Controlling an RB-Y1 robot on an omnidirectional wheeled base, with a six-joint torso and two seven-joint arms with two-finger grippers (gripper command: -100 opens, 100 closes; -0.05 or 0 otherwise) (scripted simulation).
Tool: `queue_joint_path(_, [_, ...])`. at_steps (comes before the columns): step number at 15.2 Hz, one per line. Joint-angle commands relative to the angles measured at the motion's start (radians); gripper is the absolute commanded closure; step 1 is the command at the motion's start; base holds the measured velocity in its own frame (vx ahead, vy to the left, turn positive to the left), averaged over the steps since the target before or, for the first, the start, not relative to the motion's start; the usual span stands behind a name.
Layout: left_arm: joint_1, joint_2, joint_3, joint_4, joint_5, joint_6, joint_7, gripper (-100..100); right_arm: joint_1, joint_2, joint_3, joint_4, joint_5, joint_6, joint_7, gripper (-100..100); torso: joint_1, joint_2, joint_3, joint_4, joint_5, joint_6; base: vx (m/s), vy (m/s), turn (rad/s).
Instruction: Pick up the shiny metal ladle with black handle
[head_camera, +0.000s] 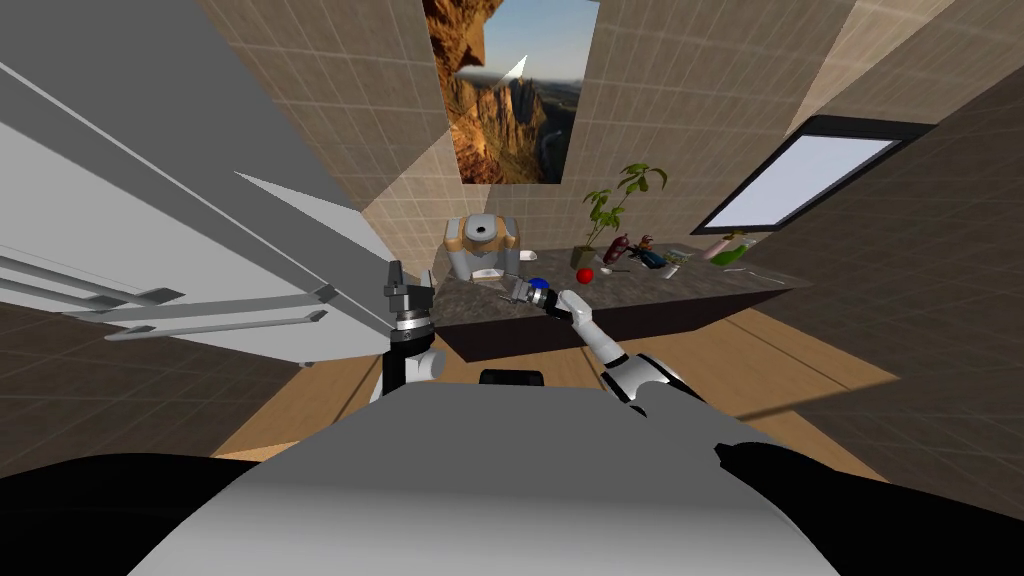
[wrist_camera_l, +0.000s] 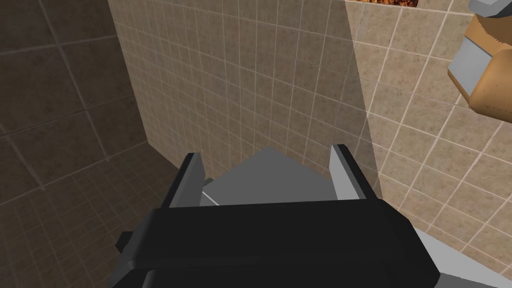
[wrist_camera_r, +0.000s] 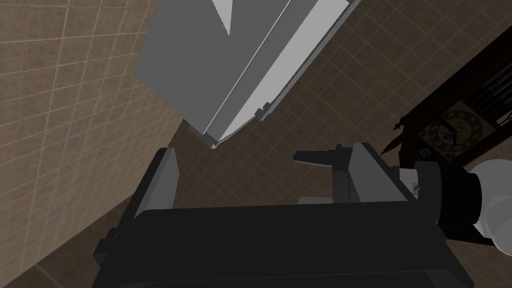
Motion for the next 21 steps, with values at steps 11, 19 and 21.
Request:
queue_joint_path(11, [0.000, 0.000, 0.000, 0.000, 0.000, 0.000, 0.000, 0, -0.196, -0.077, 0.099, 0.246, 0.205, -0.091, 0.122, -100, 0.000, 0.000, 0.000, 0.000, 0.000, 0.000, -0.002, -0.012, 0.042])
queue_joint_path(19, [0.000, 0.000, 0.000, 0.000, 0.000, 0.000, 0.000, 0, -0.339, -0.135, 0.182, 0.434, 0.357, -0.155, 0.214, -100, -0.001, -0.001, 0.000, 0.000, 0.000, 0.000, 0.001, -0.016, 0.063])
queue_joint_path(21, [0.000, 0.000, 0.000, 0.000, 0.000, 0.000, 0.000, 0, -0.339, -0.135, 0.182, 0.437, 0.362, -0.155, 0.214, -100, -0.001, -0.001, 0.000, 0.000, 0.000, 0.000, 0.003, -0.016, 0.038])
